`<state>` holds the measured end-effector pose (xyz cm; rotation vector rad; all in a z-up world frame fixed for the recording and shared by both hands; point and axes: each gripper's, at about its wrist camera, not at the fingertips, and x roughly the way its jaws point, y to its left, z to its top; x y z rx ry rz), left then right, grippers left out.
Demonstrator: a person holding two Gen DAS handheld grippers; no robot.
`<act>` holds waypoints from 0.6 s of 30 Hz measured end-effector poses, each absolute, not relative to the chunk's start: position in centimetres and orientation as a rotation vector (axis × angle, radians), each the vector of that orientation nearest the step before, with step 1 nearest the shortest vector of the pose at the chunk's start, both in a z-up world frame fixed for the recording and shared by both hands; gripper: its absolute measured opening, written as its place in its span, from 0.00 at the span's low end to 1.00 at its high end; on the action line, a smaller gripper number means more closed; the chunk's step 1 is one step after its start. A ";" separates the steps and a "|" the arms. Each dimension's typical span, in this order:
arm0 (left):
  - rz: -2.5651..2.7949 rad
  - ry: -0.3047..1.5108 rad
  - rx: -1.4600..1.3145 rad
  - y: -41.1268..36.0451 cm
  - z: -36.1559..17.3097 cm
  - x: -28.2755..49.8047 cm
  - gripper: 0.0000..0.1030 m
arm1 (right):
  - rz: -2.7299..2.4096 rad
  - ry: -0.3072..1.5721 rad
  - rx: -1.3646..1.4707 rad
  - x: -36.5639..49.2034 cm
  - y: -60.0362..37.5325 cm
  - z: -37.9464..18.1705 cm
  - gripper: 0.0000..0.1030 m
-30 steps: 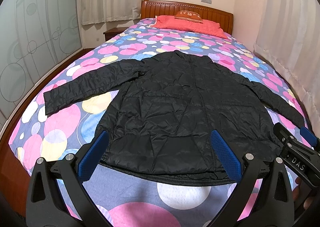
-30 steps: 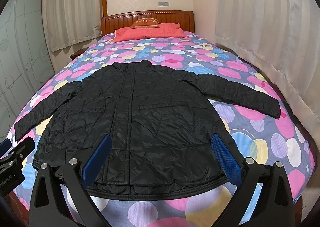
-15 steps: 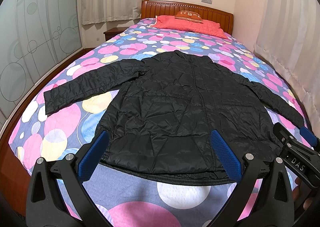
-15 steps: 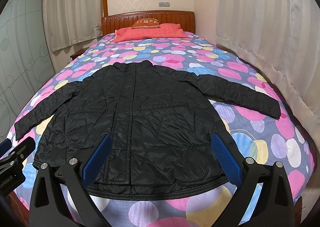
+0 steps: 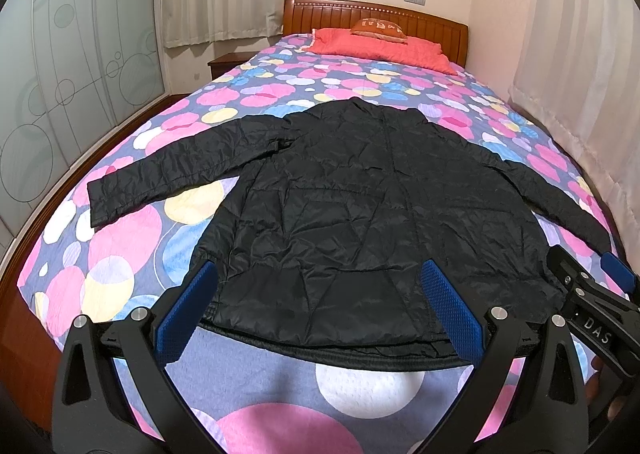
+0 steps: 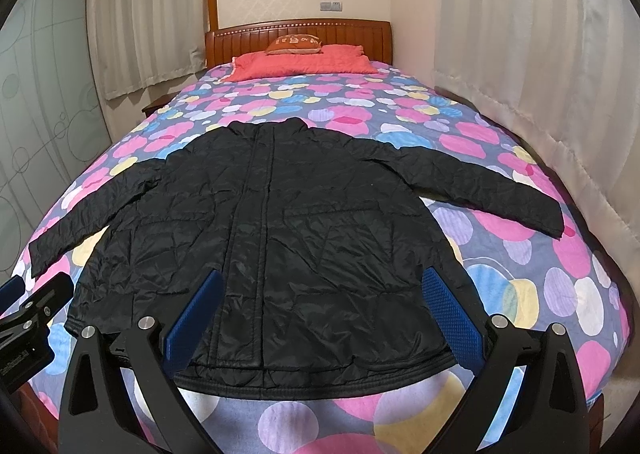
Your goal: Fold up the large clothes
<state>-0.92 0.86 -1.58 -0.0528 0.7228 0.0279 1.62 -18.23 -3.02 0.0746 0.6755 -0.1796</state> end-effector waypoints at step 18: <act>0.177 0.871 -0.176 6.2 -7.4 8.7 0.95 | -0.301 0.761 0.345 6.0 -29.9 -8.8 0.43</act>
